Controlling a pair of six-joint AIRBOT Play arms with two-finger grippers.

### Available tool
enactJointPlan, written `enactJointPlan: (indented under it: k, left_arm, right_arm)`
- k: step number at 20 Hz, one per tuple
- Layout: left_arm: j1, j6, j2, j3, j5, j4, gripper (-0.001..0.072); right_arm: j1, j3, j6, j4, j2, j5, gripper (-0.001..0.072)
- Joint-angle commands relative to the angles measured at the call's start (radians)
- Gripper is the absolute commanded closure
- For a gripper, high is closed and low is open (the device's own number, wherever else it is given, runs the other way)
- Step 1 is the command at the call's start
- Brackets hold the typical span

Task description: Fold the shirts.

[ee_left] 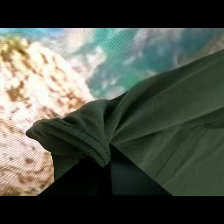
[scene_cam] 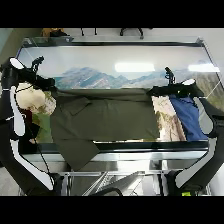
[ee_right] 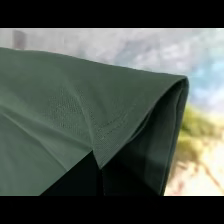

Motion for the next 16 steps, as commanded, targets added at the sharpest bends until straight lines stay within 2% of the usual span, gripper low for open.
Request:
enactJointPlan:
  k: [1, 8, 11, 12, 13, 14, 15, 16]
  left_arm:
    - [0.000, -0.021, -0.024, 0.000, -0.038, 0.017, 0.0685]
    - [0.000, -0.068, -0.039, -0.064, -0.055, 0.022, 0.0684]
    - [0.004, -0.068, -0.040, -0.099, -0.008, 0.023, 0.0682]
    - [0.006, -0.068, -0.036, -0.099, 0.010, 0.023, 0.0622]
    - [0.014, -0.069, -0.029, -0.098, 0.021, 0.023, 0.0287]
    - [0.018, -0.087, -0.022, -0.092, 0.024, 0.024, 0.0019]
    - [0.029, -0.122, -0.019, -0.068, 0.012, 0.040, 0.0016]
    - [0.034, -0.162, -0.019, -0.028, -0.022, 0.069, 0.0016]
  right_arm:
    - [0.015, -0.002, 0.008, -0.035, 0.000, -0.035, 0.0695]
    - [0.015, -0.002, 0.008, -0.035, 0.000, -0.042, 0.0694]
    - [0.015, -0.002, 0.008, -0.034, 0.000, -0.038, 0.0694]
    - [0.015, -0.002, 0.008, -0.034, 0.001, -0.031, 0.0692]
    - [0.013, -0.002, 0.009, -0.034, 0.002, -0.017, 0.0629]
    - [0.009, -0.002, 0.009, -0.034, 0.006, -0.001, 0.0453]
    - [0.000, -0.002, 0.022, -0.035, 0.019, 0.029, 0.0383]
    - [-0.012, -0.002, 0.028, -0.035, 0.039, 0.061, 0.0384]
